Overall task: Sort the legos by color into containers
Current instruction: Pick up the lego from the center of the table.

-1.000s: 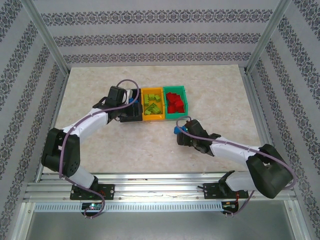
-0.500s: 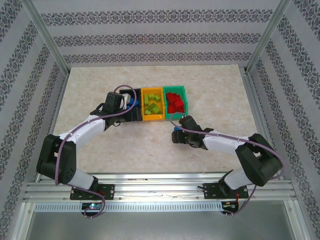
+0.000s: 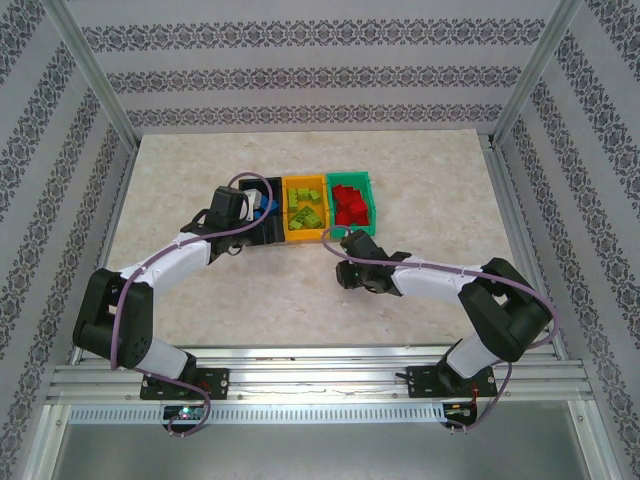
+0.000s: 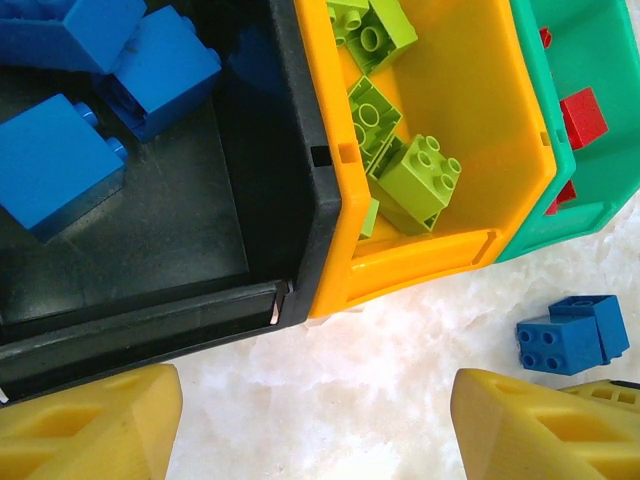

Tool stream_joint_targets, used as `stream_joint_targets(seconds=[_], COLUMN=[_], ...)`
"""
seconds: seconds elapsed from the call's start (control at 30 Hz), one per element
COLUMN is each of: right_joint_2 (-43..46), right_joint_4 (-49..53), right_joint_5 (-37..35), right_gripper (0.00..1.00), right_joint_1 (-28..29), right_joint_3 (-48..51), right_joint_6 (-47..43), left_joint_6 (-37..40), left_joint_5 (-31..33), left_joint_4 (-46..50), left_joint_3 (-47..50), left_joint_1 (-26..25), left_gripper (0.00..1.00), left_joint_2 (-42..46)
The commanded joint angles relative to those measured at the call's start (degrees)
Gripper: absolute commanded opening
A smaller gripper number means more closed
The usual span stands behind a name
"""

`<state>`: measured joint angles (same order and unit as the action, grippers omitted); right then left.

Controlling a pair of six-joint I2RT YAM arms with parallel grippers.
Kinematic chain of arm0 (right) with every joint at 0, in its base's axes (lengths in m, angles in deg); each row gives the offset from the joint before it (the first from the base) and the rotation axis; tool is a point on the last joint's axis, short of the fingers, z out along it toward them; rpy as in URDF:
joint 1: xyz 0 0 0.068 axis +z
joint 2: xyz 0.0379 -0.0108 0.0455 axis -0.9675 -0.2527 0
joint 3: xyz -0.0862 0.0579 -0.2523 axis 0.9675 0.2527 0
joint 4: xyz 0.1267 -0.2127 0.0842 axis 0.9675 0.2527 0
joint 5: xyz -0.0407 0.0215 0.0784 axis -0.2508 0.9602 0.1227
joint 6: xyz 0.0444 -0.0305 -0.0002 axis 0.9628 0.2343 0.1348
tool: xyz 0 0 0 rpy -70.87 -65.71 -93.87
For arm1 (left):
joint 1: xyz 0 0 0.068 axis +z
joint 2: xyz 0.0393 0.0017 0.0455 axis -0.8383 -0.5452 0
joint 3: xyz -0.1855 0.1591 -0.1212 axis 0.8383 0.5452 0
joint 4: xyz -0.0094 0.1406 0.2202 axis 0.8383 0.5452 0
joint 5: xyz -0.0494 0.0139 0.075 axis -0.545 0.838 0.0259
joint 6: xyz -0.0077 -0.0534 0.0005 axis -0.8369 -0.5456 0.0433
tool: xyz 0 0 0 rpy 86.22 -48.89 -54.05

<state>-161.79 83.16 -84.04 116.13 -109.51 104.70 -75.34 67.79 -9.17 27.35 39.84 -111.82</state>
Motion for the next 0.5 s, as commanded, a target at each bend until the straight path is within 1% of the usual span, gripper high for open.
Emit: stream_joint_targets(seconds=[0.0, 0.1, 0.2, 0.3, 0.47], right_joint_2=[-1.5, -1.9, -2.2, -3.9, -9.7], right_joint_4=[1.0, 1.0, 0.1, -1.9, -3.9], right_joint_5=[0.4, 0.6, 1.2, 2.7, 6.4], right_gripper=[0.18, 0.16, 0.16, 0.16, 0.16], right_joint_1=[0.7, 1.3, 1.5, 1.5, 1.7], right_joint_3=[-2.9, -4.4, -6.4, -10.0, -19.8], right_joint_6=[-1.1, -1.4, -1.4, -1.5, -2.1], left_joint_6=[-0.6, -0.3, 0.0, -1.5, -6.7], left_joint_5=[-0.5, 0.1, 1.0, 1.6, -5.7], left_joint_4=[-1.6, -1.1, -0.6, -0.7, -6.4], left_joint_3=[1.4, 2.5, 3.5, 4.7, 9.7], left_joint_1=[0.7, 0.6, 1.0, 2.2, 7.7], left_gripper=[0.71, 0.71, 0.71, 0.70, 0.70], left_joint_2=[2.7, 3.9, 5.0, 5.5, 6.2])
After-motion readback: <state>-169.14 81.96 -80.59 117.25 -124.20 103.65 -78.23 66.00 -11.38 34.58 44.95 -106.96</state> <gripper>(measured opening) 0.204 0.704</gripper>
